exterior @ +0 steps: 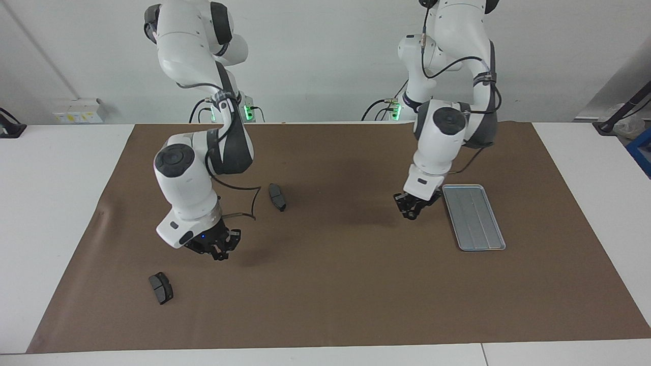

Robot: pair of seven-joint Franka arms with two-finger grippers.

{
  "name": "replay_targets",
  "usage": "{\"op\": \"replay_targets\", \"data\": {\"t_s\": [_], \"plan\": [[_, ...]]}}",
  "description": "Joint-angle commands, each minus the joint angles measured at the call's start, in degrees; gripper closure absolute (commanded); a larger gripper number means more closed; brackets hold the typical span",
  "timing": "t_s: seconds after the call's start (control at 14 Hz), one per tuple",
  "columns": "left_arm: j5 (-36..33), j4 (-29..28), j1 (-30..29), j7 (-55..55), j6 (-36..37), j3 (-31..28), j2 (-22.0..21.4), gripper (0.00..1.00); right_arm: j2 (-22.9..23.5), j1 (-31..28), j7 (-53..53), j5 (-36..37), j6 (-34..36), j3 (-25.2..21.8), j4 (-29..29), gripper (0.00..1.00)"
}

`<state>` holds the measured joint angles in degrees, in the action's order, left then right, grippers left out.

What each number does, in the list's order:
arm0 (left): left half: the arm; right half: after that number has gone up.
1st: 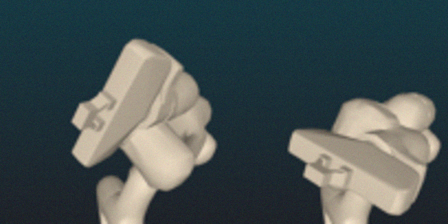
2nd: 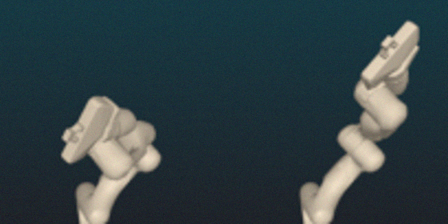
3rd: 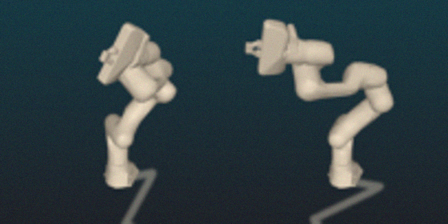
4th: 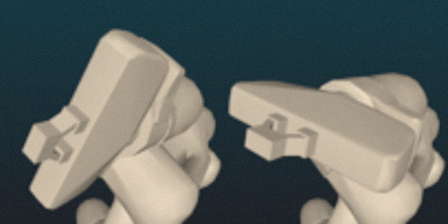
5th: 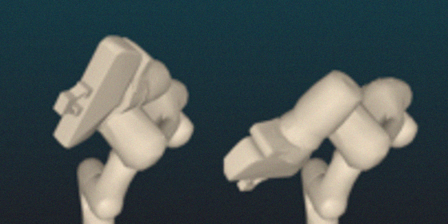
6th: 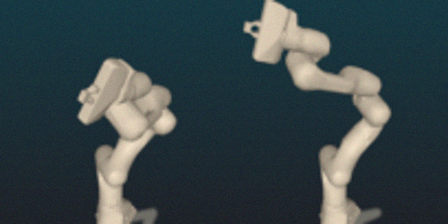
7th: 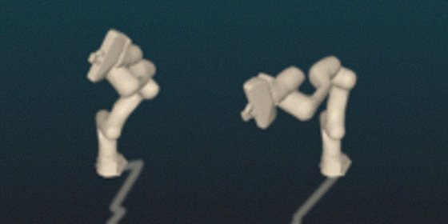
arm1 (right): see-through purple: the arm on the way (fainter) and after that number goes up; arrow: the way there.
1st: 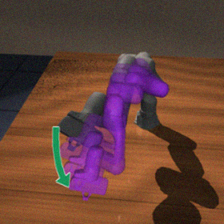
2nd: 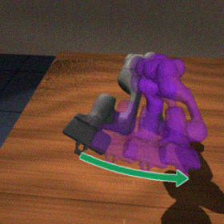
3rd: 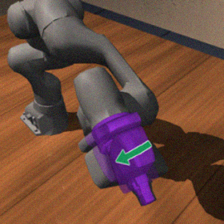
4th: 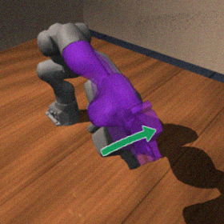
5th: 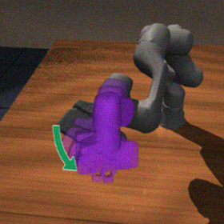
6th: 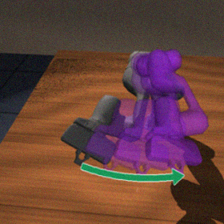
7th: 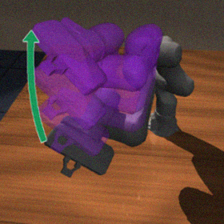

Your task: Pick bearing gear from pile to tray

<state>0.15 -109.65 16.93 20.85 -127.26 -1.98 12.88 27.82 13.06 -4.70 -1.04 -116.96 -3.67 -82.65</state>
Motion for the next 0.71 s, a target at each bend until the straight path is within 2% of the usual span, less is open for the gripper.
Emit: {"op": "replay_targets", "data": {"t_s": [0.0, 0.21, 0.43, 0.5, 0.57, 0.64], "plan": [[-0.2, -1.9, -6.9, -11.3, 0.6, 0.8, -1.0, 0.74, -2.9, 4.5, -7.4, 0.3, 2.4, 0.3, -1.4, 1.0], [-0.2, -5.6, -12.2, -22.2, -0.5, 0.6, -2.4, 0.75, -3.2, 10.1, -16.0, 0.3, 1.8, 0.3, -1.8, 1.0], [-0.2, -11.6, -13.8, -25.4, -6.2, 0.6, -4.0, 0.75, -2.7, 17.2, -27.4, -0.2, -2.7, 0.3, -4.0, 1.0], [-0.2, -13.0, -13.7, -25.4, -7.9, 0.5, -4.2, 0.7, -1.9, 19.2, -30.2, -0.1, -4.0, 0.4, -4.4, 1.0], [-0.2, -13.4, -13.7, -25.3, -8.3, 0.6, -4.2, 0.57, -0.7, 21.7, -33.1, -0.2, -5.6, 0.3, -4.4, 1.0], [-0.2, -13.4, -13.7, -25.3, -8.2, 0.6, -4.2, 0.4, 0.8, 24.3, -37.3, 0.4, -7.5, 0.3, -4.4, 1.0]]}}
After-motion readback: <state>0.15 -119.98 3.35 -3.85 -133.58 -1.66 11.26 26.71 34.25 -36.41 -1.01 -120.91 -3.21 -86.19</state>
